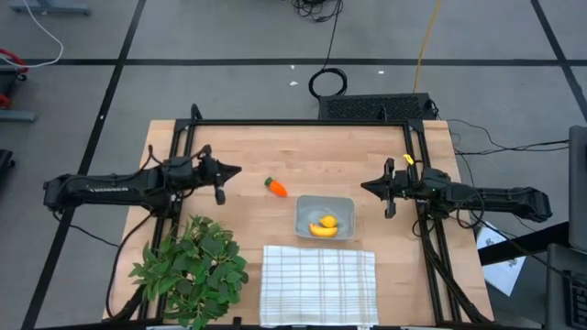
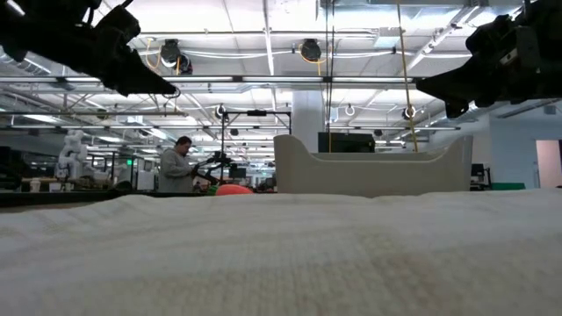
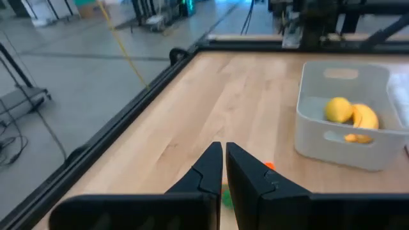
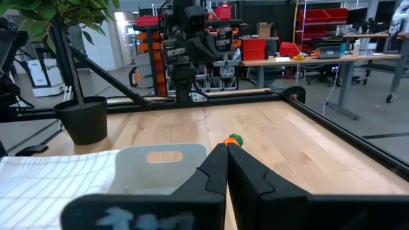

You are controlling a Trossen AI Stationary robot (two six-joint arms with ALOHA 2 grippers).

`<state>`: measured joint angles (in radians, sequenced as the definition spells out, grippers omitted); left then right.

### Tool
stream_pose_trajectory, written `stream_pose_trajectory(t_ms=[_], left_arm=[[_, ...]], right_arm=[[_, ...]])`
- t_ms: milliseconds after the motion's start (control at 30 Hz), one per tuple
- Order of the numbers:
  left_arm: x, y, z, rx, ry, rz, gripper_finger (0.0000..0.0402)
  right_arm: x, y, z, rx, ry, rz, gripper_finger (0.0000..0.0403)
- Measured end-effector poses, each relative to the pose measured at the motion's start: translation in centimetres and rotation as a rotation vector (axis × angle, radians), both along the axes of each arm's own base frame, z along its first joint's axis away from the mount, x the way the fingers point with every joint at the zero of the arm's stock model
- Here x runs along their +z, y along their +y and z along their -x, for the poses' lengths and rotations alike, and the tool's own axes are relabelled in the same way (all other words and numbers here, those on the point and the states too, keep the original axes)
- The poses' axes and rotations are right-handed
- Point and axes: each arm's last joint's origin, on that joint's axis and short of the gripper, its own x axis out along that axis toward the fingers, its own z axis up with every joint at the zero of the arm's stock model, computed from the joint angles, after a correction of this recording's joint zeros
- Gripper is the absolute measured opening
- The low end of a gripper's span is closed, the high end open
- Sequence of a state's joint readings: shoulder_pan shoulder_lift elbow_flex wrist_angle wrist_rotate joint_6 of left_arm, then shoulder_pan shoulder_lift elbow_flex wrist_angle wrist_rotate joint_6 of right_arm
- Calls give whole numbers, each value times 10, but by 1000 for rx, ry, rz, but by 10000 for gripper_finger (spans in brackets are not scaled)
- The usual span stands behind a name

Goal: Pick and placing Produce into tupperware
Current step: Put the orange carrot into the gray bin

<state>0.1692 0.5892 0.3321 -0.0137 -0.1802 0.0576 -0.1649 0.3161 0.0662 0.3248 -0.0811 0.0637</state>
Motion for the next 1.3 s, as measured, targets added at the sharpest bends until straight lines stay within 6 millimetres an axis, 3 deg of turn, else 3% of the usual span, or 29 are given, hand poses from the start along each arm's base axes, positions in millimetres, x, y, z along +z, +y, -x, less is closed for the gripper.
stream_pose_trajectory(t_ms=[267,367,767,1067,1300], left_arm=[[44,12,-3,-30,130,-39,26],[50,22,-12,-37,183,-36,26],[29,70,-71,-160,404,23,26],[36,88,-117,-249,511,45,26],[39,86,-143,-324,543,-11,26]], right_arm=[[0,0,0,-1,1,26,0],[1,0,0,-1,-7,28,0],[1,0,0,-1,-4,24,0],[0,0,0,-1,3,23,0],[-1,0,0,-1,12,21,0]])
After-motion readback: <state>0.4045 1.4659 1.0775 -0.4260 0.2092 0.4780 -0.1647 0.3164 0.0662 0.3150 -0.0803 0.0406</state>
